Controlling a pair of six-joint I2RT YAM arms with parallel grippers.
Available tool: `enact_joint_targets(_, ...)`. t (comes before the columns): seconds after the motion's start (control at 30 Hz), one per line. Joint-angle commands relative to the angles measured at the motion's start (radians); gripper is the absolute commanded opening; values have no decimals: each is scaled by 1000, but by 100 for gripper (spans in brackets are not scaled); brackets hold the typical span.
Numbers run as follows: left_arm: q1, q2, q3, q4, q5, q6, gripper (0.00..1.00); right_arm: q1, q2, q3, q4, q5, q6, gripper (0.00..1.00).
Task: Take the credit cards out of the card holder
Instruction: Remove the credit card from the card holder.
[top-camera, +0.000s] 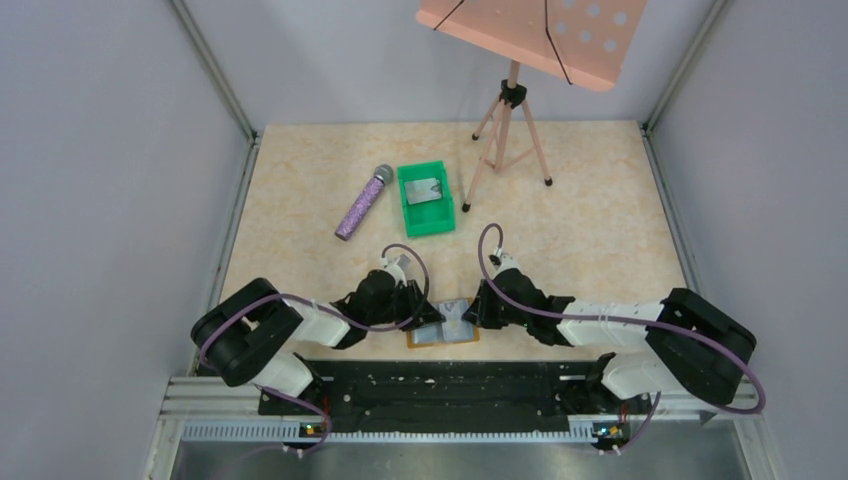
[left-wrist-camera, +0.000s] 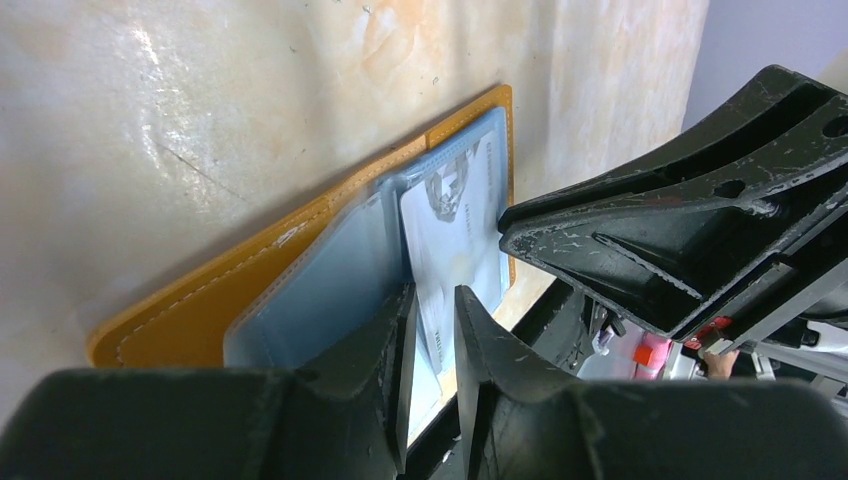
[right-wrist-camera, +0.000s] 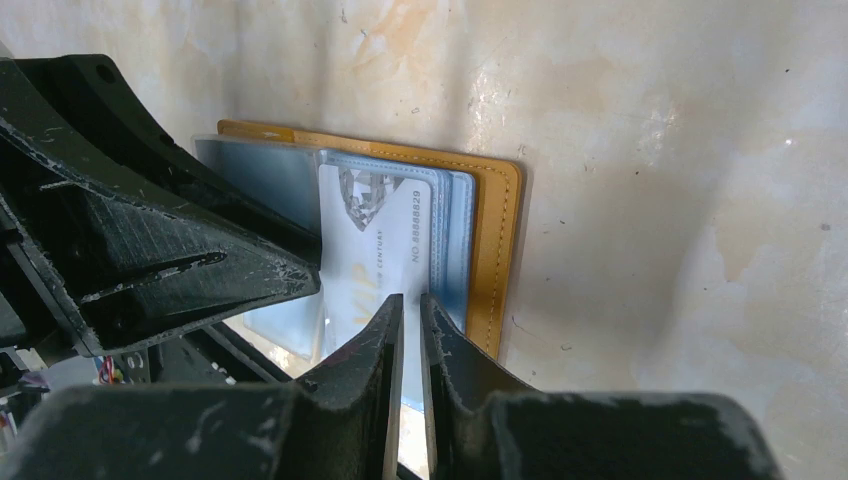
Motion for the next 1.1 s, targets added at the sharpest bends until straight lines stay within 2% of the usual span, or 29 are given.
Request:
enact_joint_targets(0.0, -7, -28, -11, -26, -49, 10, 27, -6, 42, -30, -44, 4, -1, 11)
enact_joint_targets(0.33, -22, -88, 36, -208, -130, 60, 31, -5, 24, -32, -58, 9, 2, 11)
enact_joint_targets(0.5, -22, -120, 39, -235, -140, 71, 33, -5, 20, -31, -58, 7, 1, 11)
enact_joint_targets(0.63, -25, -92, 34, -172, -116, 62, 33, -5, 23, -34, -37, 1, 3, 11)
enact_joint_targets(0.83, -25, 10, -8, 46, -31, 0, 31, -6, 38, -53, -5, -34, 21, 10)
enact_joint_targets(1.07, -25, 34, -13, 69, -30, -8, 29, -6, 32, -56, -7, -39, 27, 8)
